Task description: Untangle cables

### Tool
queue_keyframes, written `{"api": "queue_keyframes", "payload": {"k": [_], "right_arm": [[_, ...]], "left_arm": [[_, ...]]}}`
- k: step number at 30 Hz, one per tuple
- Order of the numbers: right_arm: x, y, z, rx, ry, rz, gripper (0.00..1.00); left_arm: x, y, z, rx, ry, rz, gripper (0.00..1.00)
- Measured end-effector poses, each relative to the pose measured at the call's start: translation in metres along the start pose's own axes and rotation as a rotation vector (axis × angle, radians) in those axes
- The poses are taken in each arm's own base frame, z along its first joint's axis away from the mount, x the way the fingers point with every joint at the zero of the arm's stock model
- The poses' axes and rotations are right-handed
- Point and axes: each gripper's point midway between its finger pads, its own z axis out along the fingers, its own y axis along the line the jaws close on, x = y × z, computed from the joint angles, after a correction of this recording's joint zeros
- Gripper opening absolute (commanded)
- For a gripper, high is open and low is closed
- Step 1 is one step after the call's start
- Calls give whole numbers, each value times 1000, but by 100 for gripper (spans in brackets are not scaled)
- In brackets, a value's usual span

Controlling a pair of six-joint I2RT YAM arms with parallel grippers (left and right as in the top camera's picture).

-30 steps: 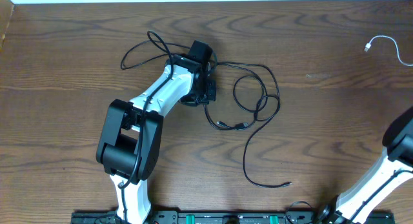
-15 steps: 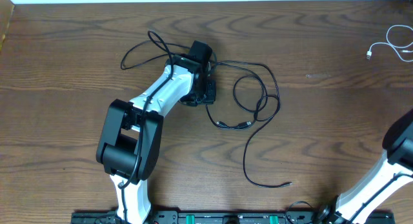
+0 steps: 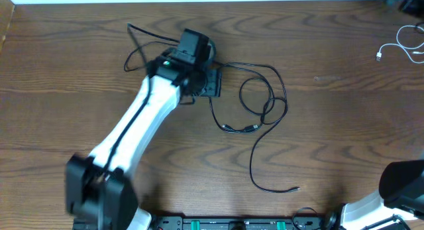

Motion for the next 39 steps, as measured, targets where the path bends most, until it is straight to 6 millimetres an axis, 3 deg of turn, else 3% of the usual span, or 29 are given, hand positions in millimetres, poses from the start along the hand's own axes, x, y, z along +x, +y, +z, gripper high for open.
{"api": "queue_keyframes", "payload": {"k": [4, 9, 16, 20, 22, 25, 31, 39], "right_arm": [[43, 30, 13, -54, 156, 20, 99], [95, 69, 20, -102, 338, -37, 99], [155, 111, 30, -108, 497, -205, 96], [188, 138, 44, -142, 539, -299, 89], [203, 149, 52, -161, 549, -334, 77], [227, 159, 61, -147, 575, -340, 72], [283, 146, 81, -27, 654, -308, 66], [340, 140, 106, -20, 654, -315, 52]], "left_arm": [[-7, 1, -49, 6, -97, -3, 75], [2, 30, -98, -35, -148, -81, 76], [18, 77, -139, -109, -181, -227, 77], [21, 90, -147, -130, -191, -272, 77], [22, 94, -147, -136, -191, -284, 77], [23, 95, -147, -138, -186, -287, 77], [28, 95, -146, -141, -165, -292, 77], [29, 95, -146, -141, -163, -295, 77]]}}
